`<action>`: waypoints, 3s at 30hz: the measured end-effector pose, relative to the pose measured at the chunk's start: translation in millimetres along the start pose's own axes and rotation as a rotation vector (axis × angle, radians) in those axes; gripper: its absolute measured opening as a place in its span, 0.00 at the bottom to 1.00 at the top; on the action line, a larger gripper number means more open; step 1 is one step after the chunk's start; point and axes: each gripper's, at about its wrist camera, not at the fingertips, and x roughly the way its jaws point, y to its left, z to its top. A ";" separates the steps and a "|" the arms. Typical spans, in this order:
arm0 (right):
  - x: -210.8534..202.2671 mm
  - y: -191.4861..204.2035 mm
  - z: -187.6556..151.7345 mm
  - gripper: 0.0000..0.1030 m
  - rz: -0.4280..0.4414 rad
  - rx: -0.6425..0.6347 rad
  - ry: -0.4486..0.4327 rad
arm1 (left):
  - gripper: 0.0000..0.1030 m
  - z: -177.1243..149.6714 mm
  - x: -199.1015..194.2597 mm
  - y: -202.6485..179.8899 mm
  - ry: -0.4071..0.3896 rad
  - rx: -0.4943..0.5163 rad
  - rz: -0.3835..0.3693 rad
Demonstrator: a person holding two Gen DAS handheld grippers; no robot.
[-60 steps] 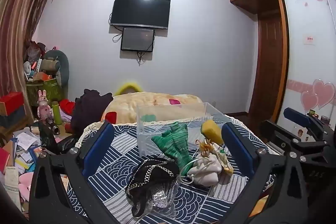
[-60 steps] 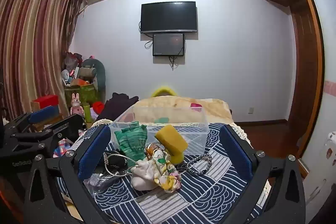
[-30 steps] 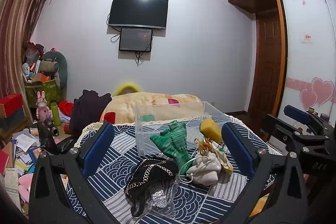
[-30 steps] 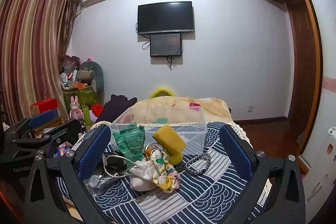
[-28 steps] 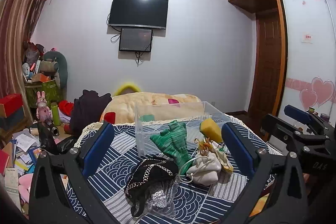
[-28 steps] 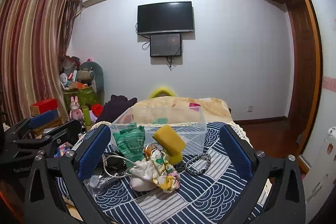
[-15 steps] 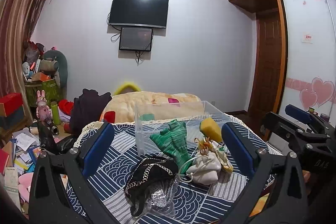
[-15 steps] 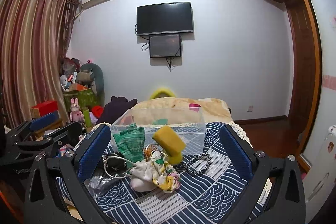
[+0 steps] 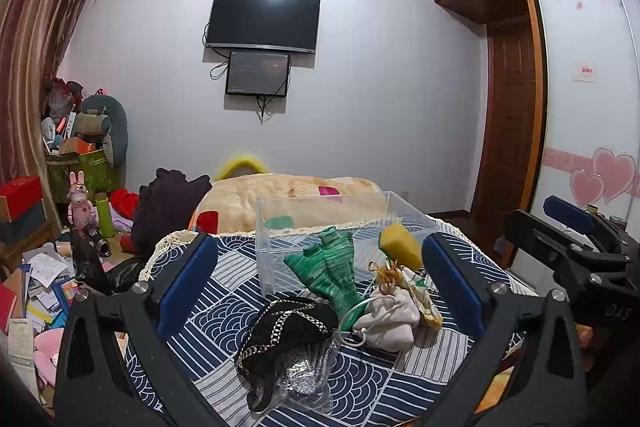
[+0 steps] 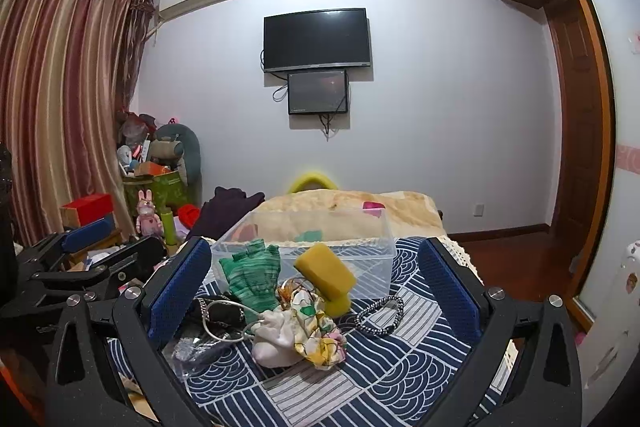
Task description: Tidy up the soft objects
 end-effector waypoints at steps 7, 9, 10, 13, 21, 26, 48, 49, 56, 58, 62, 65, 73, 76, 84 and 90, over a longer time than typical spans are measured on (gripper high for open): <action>0.8 0.6 -1.0 1.00 0.004 0.000 0.000 | 1.00 -0.5 -0.4 -0.1 0.001 -0.001 -0.001; 0.8 0.8 -1.0 1.00 0.004 -0.001 0.000 | 1.00 -0.2 -0.1 0.0 0.002 -0.001 -0.001; 1.3 0.8 -1.1 1.00 0.004 -0.001 -0.001 | 1.00 0.2 0.1 0.2 0.002 -0.001 -0.001; 0.8 0.9 -1.1 1.00 0.005 0.001 0.001 | 1.00 0.2 0.2 0.2 0.003 -0.002 -0.001; 1.1 1.4 -1.6 1.00 0.008 0.002 0.001 | 1.00 0.1 0.3 0.3 0.001 -0.003 -0.009; 3.5 0.8 -3.2 1.00 0.010 0.005 0.007 | 1.00 -1.2 2.4 0.0 0.009 -0.002 -0.028; 60.5 -27.6 -16.9 0.64 0.031 0.047 0.175 | 0.64 -4.8 96.5 35.7 0.284 -0.144 -0.145; 64.9 -29.0 -17.0 0.63 0.034 0.051 0.187 | 0.63 -5.1 102.7 35.7 0.297 -0.147 -0.145; 90.8 -34.9 -21.7 0.63 0.077 0.057 0.256 | 0.62 -14.0 143.3 33.0 0.402 -0.160 -0.134; 97.4 -32.5 -24.6 0.63 0.094 0.038 0.282 | 0.63 -17.8 151.8 32.8 0.434 -0.159 -0.146; 115.5 -23.4 -29.7 0.63 0.096 -0.011 0.340 | 0.62 -28.4 166.3 26.9 0.491 -0.126 -0.147; 125.3 -23.1 -32.8 0.63 0.085 -0.021 0.369 | 0.62 -33.2 173.8 23.1 0.503 -0.110 -0.140; 131.5 -28.7 -31.9 0.40 0.149 0.020 0.397 | 0.28 -36.0 172.5 20.1 0.486 -0.118 -0.158; 128.2 -29.8 -31.4 0.37 0.156 0.028 0.382 | 0.24 -36.0 165.5 18.4 0.460 -0.106 -0.161; 114.0 -32.8 -16.8 0.36 0.157 0.053 0.330 | 0.21 -12.8 142.9 11.2 0.397 -0.071 -0.194; 105.5 -30.5 4.2 0.36 0.129 0.037 0.266 | 0.21 18.4 129.9 18.0 0.321 -0.071 -0.178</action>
